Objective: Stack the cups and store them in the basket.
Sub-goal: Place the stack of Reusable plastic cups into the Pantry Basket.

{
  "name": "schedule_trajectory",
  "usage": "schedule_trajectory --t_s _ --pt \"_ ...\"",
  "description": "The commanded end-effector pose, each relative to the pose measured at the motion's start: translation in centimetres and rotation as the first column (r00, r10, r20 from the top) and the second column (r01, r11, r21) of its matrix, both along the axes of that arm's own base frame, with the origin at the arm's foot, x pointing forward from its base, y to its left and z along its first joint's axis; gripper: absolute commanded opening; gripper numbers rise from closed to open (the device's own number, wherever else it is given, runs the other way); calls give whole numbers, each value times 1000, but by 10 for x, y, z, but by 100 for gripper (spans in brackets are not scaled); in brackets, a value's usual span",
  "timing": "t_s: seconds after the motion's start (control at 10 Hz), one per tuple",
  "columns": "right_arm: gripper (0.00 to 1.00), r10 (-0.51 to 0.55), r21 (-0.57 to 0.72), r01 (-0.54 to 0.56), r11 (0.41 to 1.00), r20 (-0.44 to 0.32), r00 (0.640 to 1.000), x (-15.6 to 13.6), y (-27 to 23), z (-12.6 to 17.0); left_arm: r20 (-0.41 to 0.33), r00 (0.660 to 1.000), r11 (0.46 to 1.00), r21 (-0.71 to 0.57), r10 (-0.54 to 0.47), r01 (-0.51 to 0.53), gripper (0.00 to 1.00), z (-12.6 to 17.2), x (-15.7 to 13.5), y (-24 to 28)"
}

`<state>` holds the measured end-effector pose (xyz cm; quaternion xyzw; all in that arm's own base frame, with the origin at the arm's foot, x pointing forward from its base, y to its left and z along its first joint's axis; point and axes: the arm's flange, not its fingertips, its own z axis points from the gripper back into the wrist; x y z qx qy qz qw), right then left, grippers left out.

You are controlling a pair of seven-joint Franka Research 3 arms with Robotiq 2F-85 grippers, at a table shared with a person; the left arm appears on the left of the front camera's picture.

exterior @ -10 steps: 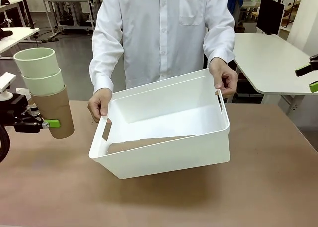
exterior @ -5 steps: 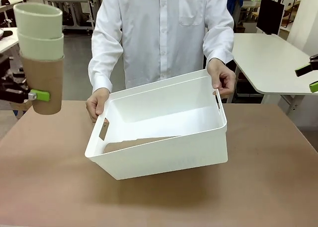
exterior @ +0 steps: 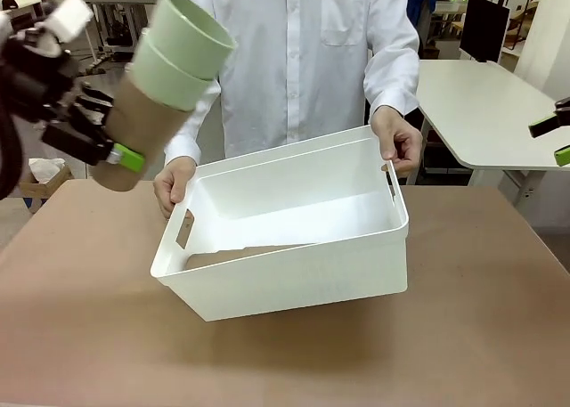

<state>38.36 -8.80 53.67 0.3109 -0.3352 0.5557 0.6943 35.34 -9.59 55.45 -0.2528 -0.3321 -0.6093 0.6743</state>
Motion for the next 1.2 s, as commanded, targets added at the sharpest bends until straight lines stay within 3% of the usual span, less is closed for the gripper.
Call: schedule_trajectory --t_s 0.0,0.7,1.1 --pt "100 -11 20 11 1000 -8 1000 0 1 5 -46 999 996 88 12 -7 84 -3 26 -29" --pt "100 -11 20 11 1000 -8 1000 0 1 5 -66 998 972 232 -13 28 84 -31 60 -136" --pt "100 -11 20 11 1000 -8 1000 0 1 5 -74 997 966 254 -19 37 84 -54 70 -162"
